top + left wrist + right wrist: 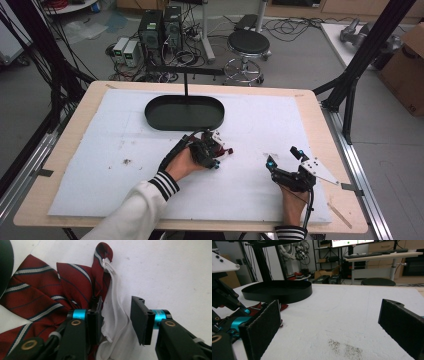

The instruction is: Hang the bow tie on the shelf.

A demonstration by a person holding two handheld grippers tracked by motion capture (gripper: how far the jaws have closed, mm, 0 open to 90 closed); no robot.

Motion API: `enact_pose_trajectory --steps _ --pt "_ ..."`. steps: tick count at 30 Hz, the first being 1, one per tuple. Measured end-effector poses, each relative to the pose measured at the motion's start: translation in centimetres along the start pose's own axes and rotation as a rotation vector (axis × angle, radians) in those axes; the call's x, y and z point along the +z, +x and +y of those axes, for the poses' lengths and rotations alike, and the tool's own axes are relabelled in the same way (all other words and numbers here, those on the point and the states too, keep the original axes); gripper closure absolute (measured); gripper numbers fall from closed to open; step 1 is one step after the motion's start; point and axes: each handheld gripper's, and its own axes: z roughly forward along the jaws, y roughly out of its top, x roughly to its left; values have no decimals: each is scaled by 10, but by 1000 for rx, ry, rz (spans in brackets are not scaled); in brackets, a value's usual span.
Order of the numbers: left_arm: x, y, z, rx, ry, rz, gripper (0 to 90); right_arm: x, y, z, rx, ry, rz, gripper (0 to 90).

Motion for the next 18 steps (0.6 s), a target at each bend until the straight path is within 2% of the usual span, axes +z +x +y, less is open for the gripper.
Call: enact_pose_trajectory --steps 4,7,15,18 --pt "-1 -2 2 4 15 -6 668 0 0 0 5 0 1 34" --pt "0 -4 2 18 27 10 682 0 0 0 5 -1 2 34" --pt "2 -5 3 20 31 -10 867 0 0 0 7 1 2 34" --pt "1 -4 2 18 27 -8 871 0 0 0 9 2 3 34"
